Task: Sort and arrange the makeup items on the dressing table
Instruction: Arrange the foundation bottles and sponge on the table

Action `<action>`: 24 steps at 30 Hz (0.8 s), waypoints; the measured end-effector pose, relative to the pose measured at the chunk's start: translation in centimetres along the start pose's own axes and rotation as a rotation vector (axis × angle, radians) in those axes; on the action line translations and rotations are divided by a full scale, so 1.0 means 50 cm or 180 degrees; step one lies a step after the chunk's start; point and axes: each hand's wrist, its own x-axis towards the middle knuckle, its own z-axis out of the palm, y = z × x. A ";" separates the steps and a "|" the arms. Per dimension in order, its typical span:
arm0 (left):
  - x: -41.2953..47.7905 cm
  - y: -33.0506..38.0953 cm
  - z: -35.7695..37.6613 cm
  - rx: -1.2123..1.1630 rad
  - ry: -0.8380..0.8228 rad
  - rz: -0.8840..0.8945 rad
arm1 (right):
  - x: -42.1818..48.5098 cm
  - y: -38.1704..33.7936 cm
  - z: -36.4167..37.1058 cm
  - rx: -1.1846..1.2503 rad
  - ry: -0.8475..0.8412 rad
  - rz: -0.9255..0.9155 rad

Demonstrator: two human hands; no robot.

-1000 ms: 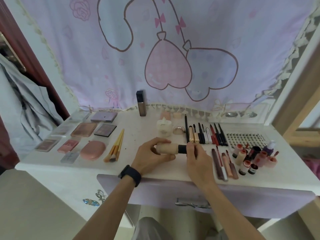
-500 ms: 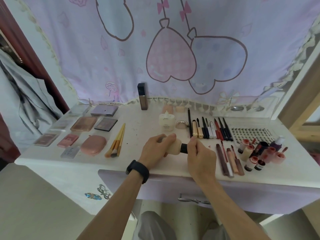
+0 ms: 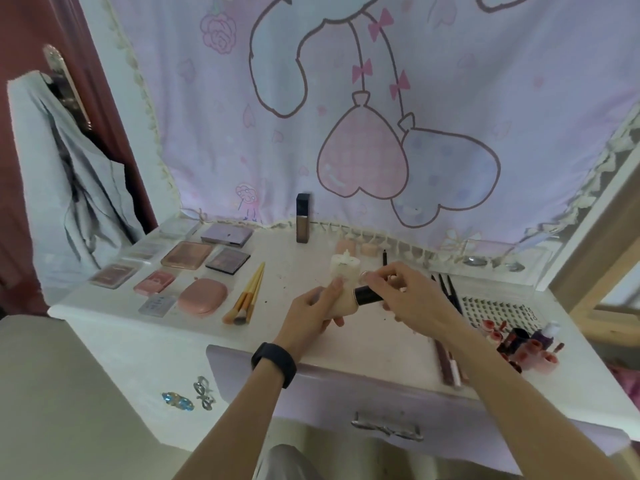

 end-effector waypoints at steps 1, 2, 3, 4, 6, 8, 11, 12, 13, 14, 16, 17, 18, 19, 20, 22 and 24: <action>-0.001 -0.001 -0.003 0.0021 -0.0015 0.0043 | 0.001 -0.012 -0.009 -0.0257 -0.0079 0.0053; -0.002 -0.001 -0.005 0.0034 -0.0023 0.0073 | 0.004 -0.018 -0.014 -0.0515 -0.0148 0.0037; -0.001 -0.001 -0.007 0.0034 -0.0038 0.0088 | 0.004 -0.026 -0.018 -0.0669 -0.0204 0.0012; -0.001 0.000 -0.009 0.0015 -0.0062 0.0085 | 0.007 -0.029 -0.021 -0.0716 -0.0279 -0.0028; 0.001 0.001 -0.012 -0.0063 -0.0109 0.0057 | 0.009 -0.036 -0.028 -0.0563 -0.0416 -0.0190; 0.003 0.003 -0.014 -0.0153 -0.0125 0.0019 | 0.015 -0.043 -0.038 -0.0467 -0.0481 -0.0413; 0.003 0.002 -0.017 -0.0316 -0.0136 0.0000 | 0.017 -0.065 -0.036 -0.0559 -0.0466 -0.0391; 0.002 0.003 -0.017 -0.0346 -0.0142 0.0007 | 0.021 -0.070 -0.032 -0.0667 -0.0466 -0.0319; 0.002 0.002 -0.017 -0.0357 -0.0141 0.0018 | 0.023 -0.075 -0.028 -0.0774 -0.0447 -0.0267; 0.001 0.001 -0.016 -0.0357 -0.0141 0.0034 | 0.028 -0.077 -0.027 -0.0939 -0.0431 -0.0239; 0.000 0.000 -0.015 -0.0355 -0.0151 0.0062 | 0.036 -0.083 -0.026 -0.1221 -0.0454 -0.0291; 0.000 0.000 -0.014 -0.0357 -0.0149 0.0067 | 0.039 -0.084 -0.029 -0.1236 -0.0476 -0.0333; 0.001 0.000 -0.014 -0.0365 -0.0137 0.0066 | 0.042 -0.083 -0.034 -0.1126 -0.0576 -0.0377; 0.002 0.000 -0.015 -0.0385 -0.0123 0.0059 | 0.043 -0.087 -0.039 -0.0976 -0.0679 -0.0420; 0.003 0.000 -0.017 -0.0416 -0.0111 0.0049 | 0.046 -0.088 -0.042 -0.0839 -0.0771 -0.0496; 0.005 -0.002 -0.020 -0.0514 -0.0103 0.0031 | 0.047 -0.093 -0.043 -0.0844 -0.0730 -0.0512; 0.006 -0.004 -0.022 -0.0641 -0.0094 0.0025 | 0.045 -0.098 -0.039 -0.1161 -0.0650 -0.0344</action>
